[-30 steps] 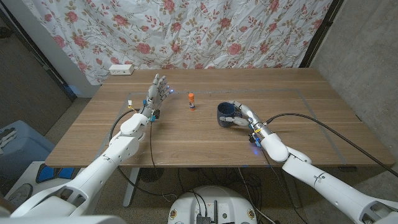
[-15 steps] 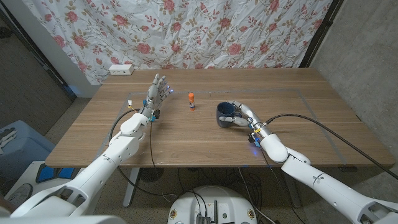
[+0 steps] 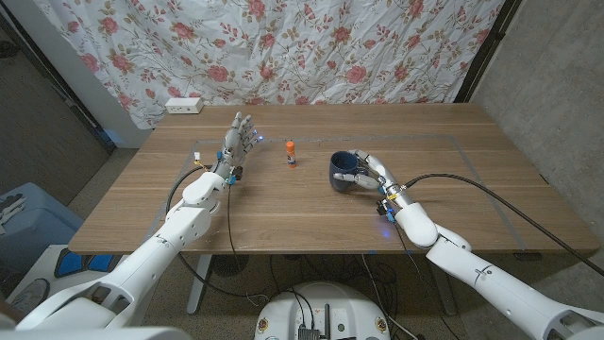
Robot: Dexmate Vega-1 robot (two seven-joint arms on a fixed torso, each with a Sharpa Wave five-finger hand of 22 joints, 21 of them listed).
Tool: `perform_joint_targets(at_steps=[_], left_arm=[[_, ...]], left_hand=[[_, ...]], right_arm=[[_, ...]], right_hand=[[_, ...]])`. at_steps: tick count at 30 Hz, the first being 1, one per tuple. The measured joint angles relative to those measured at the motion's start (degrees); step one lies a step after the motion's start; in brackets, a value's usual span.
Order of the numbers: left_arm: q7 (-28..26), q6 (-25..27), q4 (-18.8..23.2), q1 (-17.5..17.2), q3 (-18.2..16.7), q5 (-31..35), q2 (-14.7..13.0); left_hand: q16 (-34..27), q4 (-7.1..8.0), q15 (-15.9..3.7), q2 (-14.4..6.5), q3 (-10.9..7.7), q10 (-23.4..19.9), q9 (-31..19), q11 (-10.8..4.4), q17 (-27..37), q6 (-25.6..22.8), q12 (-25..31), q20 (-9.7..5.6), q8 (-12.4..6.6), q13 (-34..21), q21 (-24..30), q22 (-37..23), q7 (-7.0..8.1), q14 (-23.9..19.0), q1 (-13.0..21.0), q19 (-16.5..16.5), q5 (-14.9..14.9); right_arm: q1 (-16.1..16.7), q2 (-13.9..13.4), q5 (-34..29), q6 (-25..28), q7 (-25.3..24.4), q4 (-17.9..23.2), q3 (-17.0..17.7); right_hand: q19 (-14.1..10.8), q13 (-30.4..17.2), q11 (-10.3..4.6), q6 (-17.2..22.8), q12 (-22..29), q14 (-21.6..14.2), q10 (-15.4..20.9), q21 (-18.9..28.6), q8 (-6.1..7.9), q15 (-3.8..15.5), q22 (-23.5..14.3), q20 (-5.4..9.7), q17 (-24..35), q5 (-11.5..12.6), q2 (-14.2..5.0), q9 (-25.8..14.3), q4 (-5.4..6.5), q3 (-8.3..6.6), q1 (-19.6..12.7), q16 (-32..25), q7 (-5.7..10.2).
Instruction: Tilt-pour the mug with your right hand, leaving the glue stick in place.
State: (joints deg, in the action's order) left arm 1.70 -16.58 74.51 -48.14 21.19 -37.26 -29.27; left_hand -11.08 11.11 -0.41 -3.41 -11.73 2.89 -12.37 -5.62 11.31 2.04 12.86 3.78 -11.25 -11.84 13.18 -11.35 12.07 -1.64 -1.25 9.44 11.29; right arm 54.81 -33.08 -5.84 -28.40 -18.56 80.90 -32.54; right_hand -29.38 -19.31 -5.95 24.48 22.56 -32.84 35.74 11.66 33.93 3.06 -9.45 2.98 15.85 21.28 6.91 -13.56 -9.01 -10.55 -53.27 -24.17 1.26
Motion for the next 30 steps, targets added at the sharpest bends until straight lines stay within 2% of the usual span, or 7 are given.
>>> perform_joint_targets(at_steps=[3,16,25,27,28,29,30], left_arm=[[0.0,0.0,0.0,0.0,0.0,0.0,0.0],[0.0,0.0,0.0,0.0,0.0,0.0,0.0],[0.0,0.0,0.1,0.0,0.0,0.0,0.0],[0.0,0.0,0.1,0.0,0.0,0.0,0.0],[0.0,0.0,0.1,0.0,0.0,0.0,0.0],[0.0,0.0,0.1,0.0,0.0,0.0,0.0],[0.0,0.0,0.1,0.0,0.0,0.0,0.0]], left_hand=[[0.0,0.00,0.00,0.0,0.00,0.0,0.0,0.00,0.0,0.0,0.0,0.00,0.00,0.0,0.0,0.0,0.00,0.0,0.0,0.0,0.0],[0.0,0.00,0.00,0.0,0.00,0.0,0.0,0.00,0.0,0.0,0.0,0.00,0.00,0.0,0.0,0.0,0.00,0.0,0.0,0.0,0.0],[0.0,0.00,0.00,0.0,0.00,0.0,0.0,0.00,0.0,0.0,0.0,0.00,0.00,0.0,0.0,0.0,0.00,0.0,0.0,0.0,0.0],[0.0,0.00,0.00,0.0,0.00,0.0,0.0,0.00,0.0,0.0,0.0,0.00,0.00,0.0,0.0,0.0,0.00,0.0,0.0,0.0,0.0],[0.0,0.00,0.00,0.0,0.00,0.0,0.0,0.00,0.0,0.0,0.0,0.00,0.00,0.0,0.0,0.0,0.00,0.0,0.0,0.0,0.0],[0.0,0.00,0.00,0.0,0.00,0.0,0.0,0.00,0.0,0.0,0.0,0.00,0.00,0.0,0.0,0.0,0.00,0.0,0.0,0.0,0.0],[0.0,0.00,0.00,0.0,0.00,0.0,0.0,0.00,0.0,0.0,0.0,0.00,0.00,0.0,0.0,0.0,0.00,0.0,0.0,0.0,0.0]], right_arm=[[0.5,-0.4,0.1,0.5,0.0,1.2,0.5],[2.7,-3.2,0.2,5.1,0.4,7.7,2.7],[4.2,-5.7,0.0,8.4,1.0,12.0,4.3],[4.5,-6.3,0.0,8.4,1.0,12.9,4.7],[4.5,-6.5,-0.2,10.1,1.3,13.2,4.8],[4.6,-6.7,-0.2,10.4,1.4,13.6,4.9],[4.6,-7.0,-0.3,11.0,1.6,14.0,5.0]], right_hand=[[-0.4,0.0,0.11,0.0,0.0,-0.6,0.1,0.0,0.00,0.01,0.0,-0.42,0.0,-0.3,0.00,0.0,0.00,0.00,0.0,-0.2,0.00],[-0.9,-0.3,0.10,0.0,0.0,-1.2,0.1,0.0,0.22,0.22,0.0,-0.33,0.3,-1.1,0.00,0.3,0.00,0.00,0.0,-0.5,0.00],[-1.1,-0.5,0.72,0.3,-0.1,-1.4,0.7,0.0,0.58,0.01,0.0,-0.09,0.5,-1.6,0.01,0.3,0.00,0.00,0.0,-0.7,-0.30],[-1.2,-0.5,0.72,0.4,0.0,-1.6,0.7,0.0,0.62,0.23,0.0,-0.01,0.5,-1.8,0.01,0.5,0.00,0.00,0.0,-0.8,-0.41],[-1.2,-0.5,0.72,0.6,0.1,-1.7,0.7,0.0,0.68,0.33,0.0,-0.01,0.5,-1.8,0.54,0.5,0.00,0.00,-0.5,-0.8,-0.54],[-1.2,-0.5,0.11,1.1,0.3,-1.7,1.3,0.0,0.68,0.33,0.0,-0.01,0.5,-1.8,0.60,0.5,0.00,0.00,-0.6,-0.8,-0.33],[-1.2,-0.5,0.11,1.4,0.3,-1.7,1.3,0.0,0.68,0.33,0.0,-0.01,0.5,-1.8,0.60,0.5,-0.10,-0.10,-0.6,-0.8,-0.19]])
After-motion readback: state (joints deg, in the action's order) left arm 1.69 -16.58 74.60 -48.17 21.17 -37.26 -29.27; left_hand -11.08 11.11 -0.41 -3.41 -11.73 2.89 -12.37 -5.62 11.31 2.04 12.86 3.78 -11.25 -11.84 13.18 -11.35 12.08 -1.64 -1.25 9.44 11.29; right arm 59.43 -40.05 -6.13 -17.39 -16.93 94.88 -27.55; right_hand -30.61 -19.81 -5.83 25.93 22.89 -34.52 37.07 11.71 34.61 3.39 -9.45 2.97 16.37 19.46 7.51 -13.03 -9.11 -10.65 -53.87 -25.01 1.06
